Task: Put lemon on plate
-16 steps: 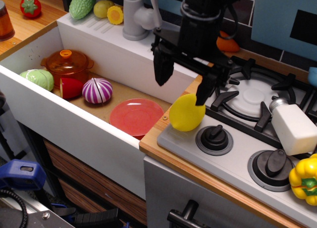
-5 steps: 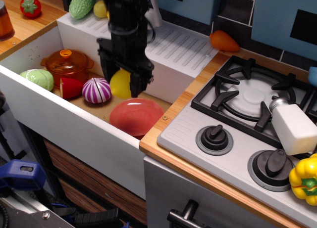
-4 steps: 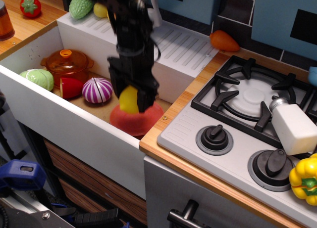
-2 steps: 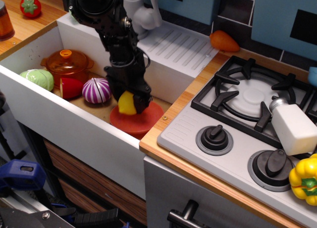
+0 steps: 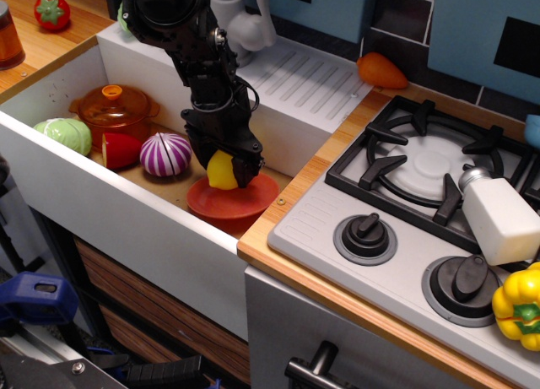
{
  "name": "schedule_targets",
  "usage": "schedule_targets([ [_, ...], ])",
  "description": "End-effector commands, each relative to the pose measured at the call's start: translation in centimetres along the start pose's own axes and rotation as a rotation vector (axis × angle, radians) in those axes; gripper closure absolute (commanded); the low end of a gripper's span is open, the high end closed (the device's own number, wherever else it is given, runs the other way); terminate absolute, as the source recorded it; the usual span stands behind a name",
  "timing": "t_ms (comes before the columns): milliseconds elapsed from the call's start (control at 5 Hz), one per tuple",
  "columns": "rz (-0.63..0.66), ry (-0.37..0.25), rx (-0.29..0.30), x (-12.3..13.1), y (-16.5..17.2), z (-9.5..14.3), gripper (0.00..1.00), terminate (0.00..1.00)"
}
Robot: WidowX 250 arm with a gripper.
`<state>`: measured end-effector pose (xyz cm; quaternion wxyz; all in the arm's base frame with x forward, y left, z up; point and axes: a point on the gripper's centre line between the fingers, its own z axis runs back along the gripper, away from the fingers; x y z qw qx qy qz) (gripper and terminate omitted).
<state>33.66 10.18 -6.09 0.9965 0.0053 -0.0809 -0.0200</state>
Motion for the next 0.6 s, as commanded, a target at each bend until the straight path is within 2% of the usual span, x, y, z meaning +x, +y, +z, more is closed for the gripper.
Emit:
schedule_targets([
  [0,0.014,-0.007,0.043,0.31,-1.98,4.64,1.00,0.00],
  [200,0.024,-0.032,0.042,-0.28,-2.80,5.02,0.00,0.00],
  [400,0.024,-0.032,0.042,-0.28,-2.80,5.02,0.00,1.00],
])
